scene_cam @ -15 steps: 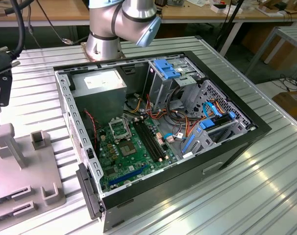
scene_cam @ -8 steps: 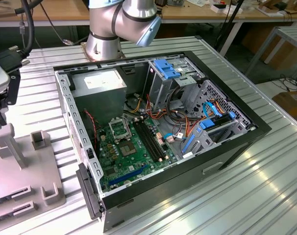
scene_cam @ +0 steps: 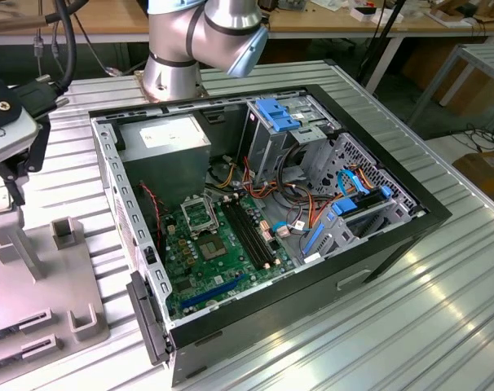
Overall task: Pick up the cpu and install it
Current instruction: 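Pick up the cpu and move it towards the insertion slot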
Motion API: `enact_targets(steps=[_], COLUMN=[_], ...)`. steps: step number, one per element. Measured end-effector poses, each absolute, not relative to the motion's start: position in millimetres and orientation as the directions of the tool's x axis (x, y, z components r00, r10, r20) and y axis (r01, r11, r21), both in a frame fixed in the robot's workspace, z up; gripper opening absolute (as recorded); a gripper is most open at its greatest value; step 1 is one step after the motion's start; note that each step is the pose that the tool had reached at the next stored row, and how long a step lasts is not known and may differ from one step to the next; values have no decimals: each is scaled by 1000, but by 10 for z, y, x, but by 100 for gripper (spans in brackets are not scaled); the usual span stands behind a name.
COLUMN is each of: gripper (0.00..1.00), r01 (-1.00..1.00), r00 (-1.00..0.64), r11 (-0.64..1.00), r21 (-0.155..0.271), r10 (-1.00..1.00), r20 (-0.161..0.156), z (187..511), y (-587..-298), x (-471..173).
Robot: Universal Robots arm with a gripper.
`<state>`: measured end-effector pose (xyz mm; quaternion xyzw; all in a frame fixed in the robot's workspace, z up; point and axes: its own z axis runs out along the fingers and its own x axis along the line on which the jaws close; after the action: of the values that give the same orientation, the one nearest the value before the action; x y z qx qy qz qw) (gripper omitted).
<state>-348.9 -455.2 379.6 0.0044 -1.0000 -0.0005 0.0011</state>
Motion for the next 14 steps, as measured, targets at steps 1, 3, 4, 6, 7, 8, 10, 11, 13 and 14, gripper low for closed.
enact_targets(steps=[1,3,4,6,7,8,10,11,13,14], gripper=[47,47,47,47,47,47,47,47,47,47], r01=[-9,-9,-9,-9,-9,-9,-9,-9,-9,-9], r00=[-1000,-1000,-1000,-1000,-1000,-1000,-1000,-1000,-1000,-1000], r11=[1000,1000,1000,1000,1000,1000,1000,1000,1000,1000], r21=[1,1,1,1,1,1,1,1,1,1], r10=[-9,-9,-9,-9,-9,-9,-9,-9,-9,-9], r20=[2,2,2,2,2,2,2,2,2,2], z=[3796,3796,3796,3796,3796,3796,3796,3796,3796,3796], y=[-4552,-4552,-4552,-4552,-4552,-4552,-4552,-4552,-4552,-4552], x=[-3470,-3442,-3425,-3389,-3374,-3359,-3326,-3297,-3252,-3233])
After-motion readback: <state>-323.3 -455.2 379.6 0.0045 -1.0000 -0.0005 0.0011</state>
